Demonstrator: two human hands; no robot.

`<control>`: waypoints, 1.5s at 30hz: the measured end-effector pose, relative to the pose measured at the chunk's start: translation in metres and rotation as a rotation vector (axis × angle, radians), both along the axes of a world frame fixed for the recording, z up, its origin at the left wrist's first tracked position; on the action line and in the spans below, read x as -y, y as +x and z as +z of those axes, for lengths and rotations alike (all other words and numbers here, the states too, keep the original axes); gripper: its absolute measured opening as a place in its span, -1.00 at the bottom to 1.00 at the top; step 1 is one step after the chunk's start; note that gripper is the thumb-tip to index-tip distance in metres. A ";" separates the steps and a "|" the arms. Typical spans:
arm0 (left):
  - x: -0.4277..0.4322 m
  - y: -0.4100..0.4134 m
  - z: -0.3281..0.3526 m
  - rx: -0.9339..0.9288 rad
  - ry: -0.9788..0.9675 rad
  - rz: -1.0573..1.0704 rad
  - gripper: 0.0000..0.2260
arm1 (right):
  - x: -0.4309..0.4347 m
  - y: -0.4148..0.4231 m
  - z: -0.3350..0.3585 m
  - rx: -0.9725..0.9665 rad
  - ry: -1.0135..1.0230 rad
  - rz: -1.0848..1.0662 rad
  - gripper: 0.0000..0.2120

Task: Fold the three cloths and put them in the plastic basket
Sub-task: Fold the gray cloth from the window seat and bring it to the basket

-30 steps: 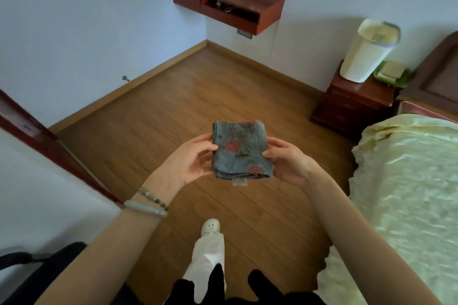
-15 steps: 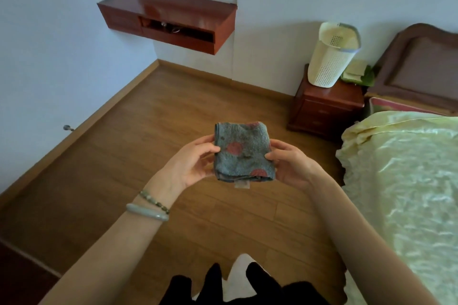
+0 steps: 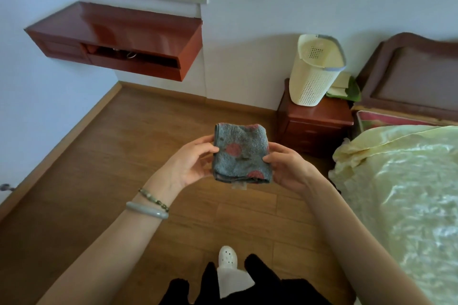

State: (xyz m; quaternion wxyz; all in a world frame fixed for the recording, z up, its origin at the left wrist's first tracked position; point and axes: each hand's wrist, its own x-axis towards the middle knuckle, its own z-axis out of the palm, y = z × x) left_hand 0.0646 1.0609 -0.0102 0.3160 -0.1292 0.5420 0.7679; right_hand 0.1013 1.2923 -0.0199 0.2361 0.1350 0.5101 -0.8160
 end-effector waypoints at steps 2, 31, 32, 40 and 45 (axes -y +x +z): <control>-0.011 -0.040 0.005 -0.011 0.007 -0.013 -0.70 | -0.010 -0.039 0.002 -0.003 -0.006 -0.016 -0.39; -0.148 -0.573 -0.004 0.019 0.054 -0.408 -0.70 | -0.117 -0.486 -0.002 -0.052 -0.086 -0.377 -0.44; -0.157 -0.586 -0.006 0.019 0.048 -0.427 -0.70 | -0.124 -0.497 -0.004 -0.046 -0.084 -0.388 -0.44; -0.241 -0.692 -0.024 0.042 0.023 -0.472 -0.70 | -0.197 -0.591 -0.019 0.007 -0.078 -0.486 -0.55; -0.313 -0.760 -0.025 0.051 -0.018 -0.514 -0.72 | -0.259 -0.652 -0.021 0.054 -0.073 -0.560 -0.62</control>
